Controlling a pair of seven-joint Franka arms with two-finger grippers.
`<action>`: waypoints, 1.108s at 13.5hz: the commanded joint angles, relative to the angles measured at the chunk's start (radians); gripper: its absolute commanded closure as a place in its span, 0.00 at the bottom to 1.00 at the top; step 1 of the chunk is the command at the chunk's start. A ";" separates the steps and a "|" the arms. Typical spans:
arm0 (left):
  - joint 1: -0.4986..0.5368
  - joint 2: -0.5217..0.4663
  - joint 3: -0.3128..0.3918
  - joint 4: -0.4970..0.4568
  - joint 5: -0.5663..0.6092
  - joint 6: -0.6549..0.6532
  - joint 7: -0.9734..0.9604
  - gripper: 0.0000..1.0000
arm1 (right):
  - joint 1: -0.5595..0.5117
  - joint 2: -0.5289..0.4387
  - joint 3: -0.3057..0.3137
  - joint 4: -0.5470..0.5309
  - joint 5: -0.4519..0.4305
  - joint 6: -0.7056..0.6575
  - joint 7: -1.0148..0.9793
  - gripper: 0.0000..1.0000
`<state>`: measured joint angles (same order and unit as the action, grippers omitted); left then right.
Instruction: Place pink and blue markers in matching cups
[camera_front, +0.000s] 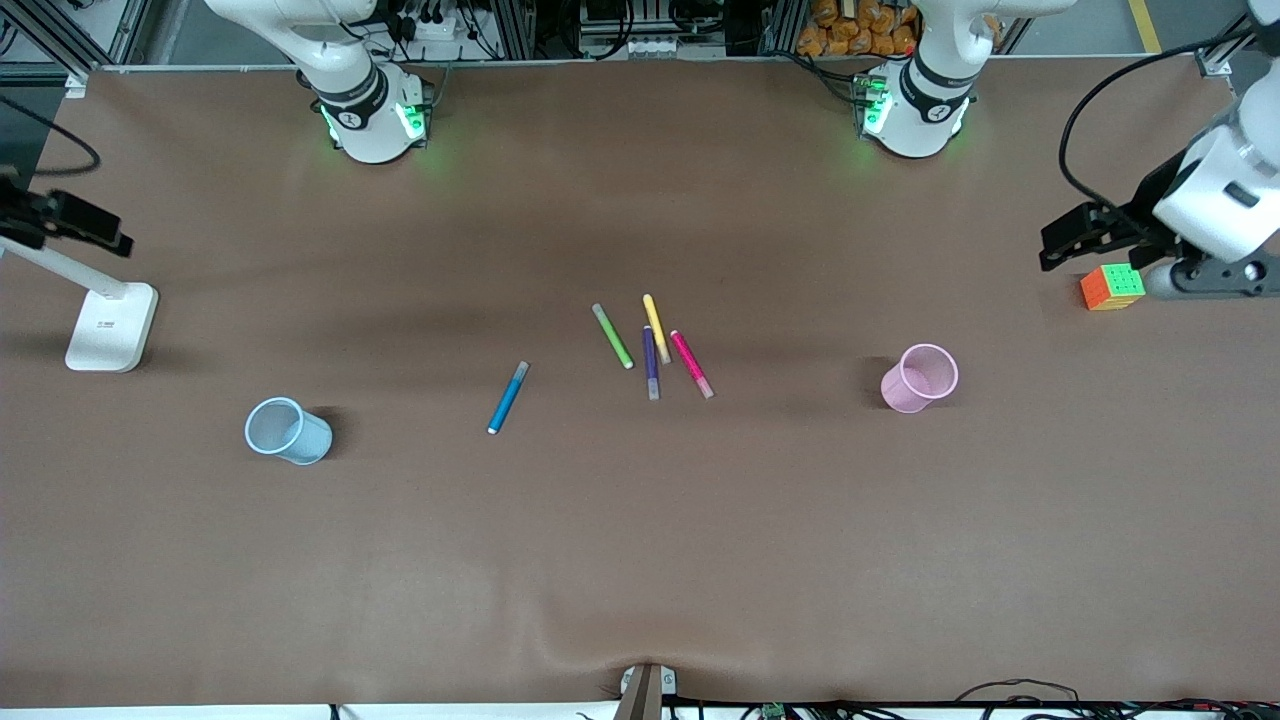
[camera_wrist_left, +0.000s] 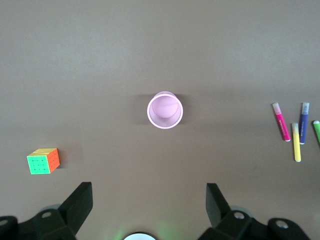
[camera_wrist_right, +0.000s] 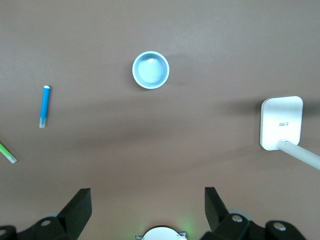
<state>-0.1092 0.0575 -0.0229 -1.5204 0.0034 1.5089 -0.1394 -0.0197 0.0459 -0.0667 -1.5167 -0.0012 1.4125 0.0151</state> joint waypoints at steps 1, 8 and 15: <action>-0.010 0.024 -0.008 0.008 -0.016 -0.004 -0.008 0.00 | -0.005 0.017 0.002 0.009 -0.006 -0.003 -0.007 0.00; -0.010 0.126 -0.087 0.008 -0.005 0.066 -0.166 0.00 | 0.026 0.063 0.005 0.023 0.055 0.032 0.083 0.00; -0.062 0.246 -0.152 0.012 -0.014 0.160 -0.400 0.00 | 0.104 0.126 0.005 0.020 0.145 0.088 0.207 0.00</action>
<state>-0.1409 0.2745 -0.1727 -1.5221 0.0028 1.6456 -0.4570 0.0629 0.1514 -0.0579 -1.5153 0.1273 1.4915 0.1971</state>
